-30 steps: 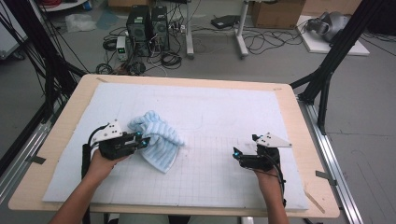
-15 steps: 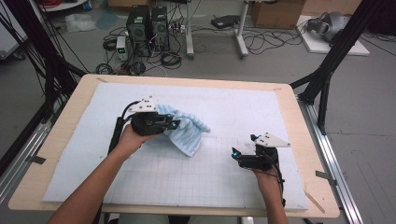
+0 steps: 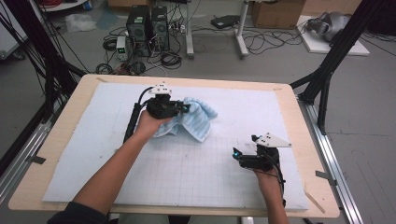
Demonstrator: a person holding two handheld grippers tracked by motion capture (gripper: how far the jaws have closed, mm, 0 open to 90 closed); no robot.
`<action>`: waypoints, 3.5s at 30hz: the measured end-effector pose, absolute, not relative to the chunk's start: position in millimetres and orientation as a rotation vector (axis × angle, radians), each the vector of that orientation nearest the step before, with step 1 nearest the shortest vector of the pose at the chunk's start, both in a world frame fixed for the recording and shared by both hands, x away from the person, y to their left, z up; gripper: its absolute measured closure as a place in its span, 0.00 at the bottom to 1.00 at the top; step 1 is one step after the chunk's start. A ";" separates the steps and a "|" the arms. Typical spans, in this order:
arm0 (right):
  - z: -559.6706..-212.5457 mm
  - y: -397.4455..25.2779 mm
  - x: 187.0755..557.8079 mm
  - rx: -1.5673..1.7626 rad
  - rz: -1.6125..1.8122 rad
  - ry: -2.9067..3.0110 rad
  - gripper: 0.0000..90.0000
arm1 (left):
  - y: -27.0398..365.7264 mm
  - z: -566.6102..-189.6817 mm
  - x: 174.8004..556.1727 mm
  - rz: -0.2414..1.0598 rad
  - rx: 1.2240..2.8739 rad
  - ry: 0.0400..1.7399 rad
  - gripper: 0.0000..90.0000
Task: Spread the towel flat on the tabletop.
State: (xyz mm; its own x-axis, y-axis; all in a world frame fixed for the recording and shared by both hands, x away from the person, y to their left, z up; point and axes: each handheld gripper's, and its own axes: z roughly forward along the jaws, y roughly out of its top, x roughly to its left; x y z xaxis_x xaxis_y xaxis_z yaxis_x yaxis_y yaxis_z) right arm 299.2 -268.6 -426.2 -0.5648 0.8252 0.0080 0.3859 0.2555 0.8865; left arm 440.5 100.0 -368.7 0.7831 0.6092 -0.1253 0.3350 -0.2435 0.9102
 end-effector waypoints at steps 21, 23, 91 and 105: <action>-427.4 -266.3 299.2 1.096 1.246 2.085 0.11 | 165.6 -398.8 420.7 0.359 1.864 0.882 0.33; -427.2 -265.1 298.8 1.092 1.245 2.084 0.11 | 162.7 -409.9 412.1 0.398 1.942 0.866 0.32; -436.7 -98.9 350.9 0.990 1.216 2.342 0.86 | 210.0 -432.3 355.0 0.214 1.816 0.754 0.96; -426.5 -155.1 348.6 1.077 1.106 2.319 0.93 | 222.8 -436.3 358.8 0.243 1.773 0.848 0.96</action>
